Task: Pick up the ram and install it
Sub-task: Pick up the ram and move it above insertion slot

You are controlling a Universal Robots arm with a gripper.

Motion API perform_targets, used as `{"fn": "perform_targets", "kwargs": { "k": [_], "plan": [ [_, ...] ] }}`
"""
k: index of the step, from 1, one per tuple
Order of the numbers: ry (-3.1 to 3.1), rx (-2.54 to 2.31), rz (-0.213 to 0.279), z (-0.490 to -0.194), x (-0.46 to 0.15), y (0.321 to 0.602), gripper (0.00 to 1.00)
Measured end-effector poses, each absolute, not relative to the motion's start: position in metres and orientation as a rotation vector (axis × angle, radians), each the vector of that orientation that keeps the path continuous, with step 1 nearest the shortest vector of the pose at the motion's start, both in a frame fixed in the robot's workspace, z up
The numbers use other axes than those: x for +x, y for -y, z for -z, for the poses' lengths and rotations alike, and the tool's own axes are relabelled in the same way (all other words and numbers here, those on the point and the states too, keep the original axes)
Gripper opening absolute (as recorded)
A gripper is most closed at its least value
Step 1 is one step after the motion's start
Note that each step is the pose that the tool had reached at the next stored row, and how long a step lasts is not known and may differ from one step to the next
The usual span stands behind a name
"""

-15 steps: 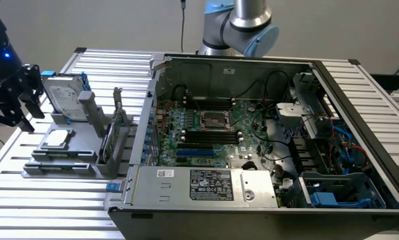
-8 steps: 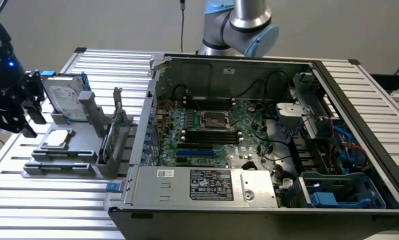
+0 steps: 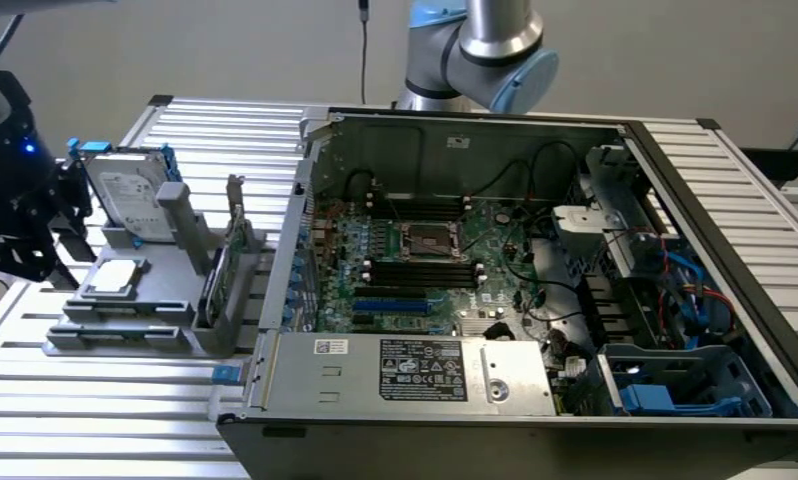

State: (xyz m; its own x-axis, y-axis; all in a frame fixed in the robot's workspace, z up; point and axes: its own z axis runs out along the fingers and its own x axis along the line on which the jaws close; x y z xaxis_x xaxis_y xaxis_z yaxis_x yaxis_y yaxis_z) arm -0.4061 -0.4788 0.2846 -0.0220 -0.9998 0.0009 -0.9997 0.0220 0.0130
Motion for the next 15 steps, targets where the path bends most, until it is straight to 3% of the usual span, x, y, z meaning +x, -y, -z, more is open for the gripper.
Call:
{"fn": "perform_targets", "kwargs": {
  "k": [15],
  "plan": [
    [2.238,2.191,0.014,-0.257,-0.405,0.489,0.42]
  ]
}}
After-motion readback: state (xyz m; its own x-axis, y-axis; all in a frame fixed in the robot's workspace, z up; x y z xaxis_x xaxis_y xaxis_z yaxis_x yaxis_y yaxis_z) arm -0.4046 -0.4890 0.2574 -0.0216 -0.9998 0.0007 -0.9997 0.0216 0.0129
